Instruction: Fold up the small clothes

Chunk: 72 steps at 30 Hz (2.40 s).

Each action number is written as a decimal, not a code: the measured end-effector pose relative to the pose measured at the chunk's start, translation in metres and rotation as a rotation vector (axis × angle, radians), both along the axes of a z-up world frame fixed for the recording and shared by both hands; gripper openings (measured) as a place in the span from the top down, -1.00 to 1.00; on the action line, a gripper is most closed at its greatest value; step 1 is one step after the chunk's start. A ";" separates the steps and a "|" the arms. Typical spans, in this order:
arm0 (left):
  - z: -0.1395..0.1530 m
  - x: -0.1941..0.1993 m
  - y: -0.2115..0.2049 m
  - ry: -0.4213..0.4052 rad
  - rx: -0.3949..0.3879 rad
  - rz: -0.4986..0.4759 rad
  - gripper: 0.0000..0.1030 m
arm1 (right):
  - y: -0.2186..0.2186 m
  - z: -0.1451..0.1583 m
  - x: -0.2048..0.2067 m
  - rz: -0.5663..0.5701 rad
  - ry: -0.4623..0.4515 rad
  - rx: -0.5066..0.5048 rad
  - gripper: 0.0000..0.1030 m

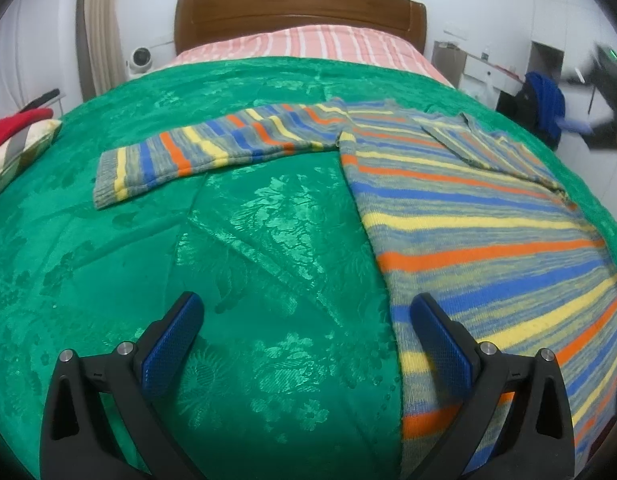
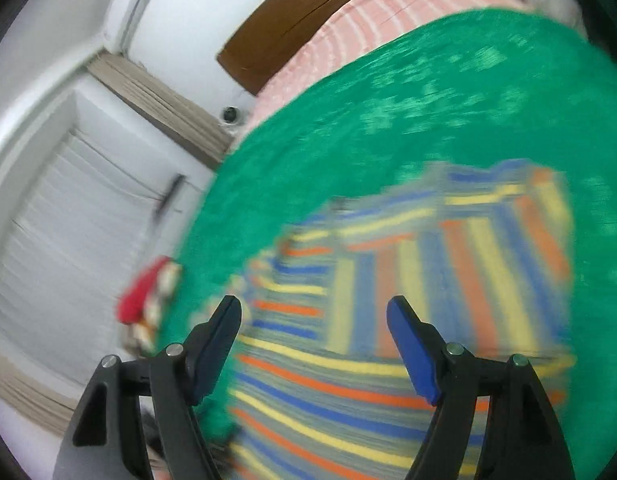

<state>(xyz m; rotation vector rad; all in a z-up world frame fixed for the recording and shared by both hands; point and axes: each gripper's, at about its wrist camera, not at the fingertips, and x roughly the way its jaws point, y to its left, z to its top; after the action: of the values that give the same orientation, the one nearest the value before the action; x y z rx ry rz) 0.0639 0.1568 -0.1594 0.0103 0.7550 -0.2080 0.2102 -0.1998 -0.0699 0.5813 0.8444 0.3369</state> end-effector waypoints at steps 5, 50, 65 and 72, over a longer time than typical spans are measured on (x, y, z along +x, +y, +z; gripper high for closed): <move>-0.001 0.001 -0.001 -0.004 0.007 0.002 -0.99 | -0.033 -0.017 -0.073 -0.027 -0.043 -0.351 -0.47; -0.002 -0.005 -0.004 -0.024 0.015 0.009 -0.99 | -0.119 -0.112 -0.175 -0.344 -0.052 -0.595 -0.70; -0.002 -0.005 -0.004 -0.025 0.015 0.009 -0.99 | -0.119 -0.112 -0.175 -0.344 -0.052 -0.596 -0.71; -0.002 -0.005 -0.004 -0.025 0.015 0.009 -0.99 | -0.119 -0.113 -0.175 -0.344 -0.052 -0.596 -0.71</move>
<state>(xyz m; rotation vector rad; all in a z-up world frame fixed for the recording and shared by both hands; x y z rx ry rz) 0.0591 0.1529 -0.1618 0.0242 0.7316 -0.1934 0.0355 -0.3183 -0.1825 0.1507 0.7312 -0.2139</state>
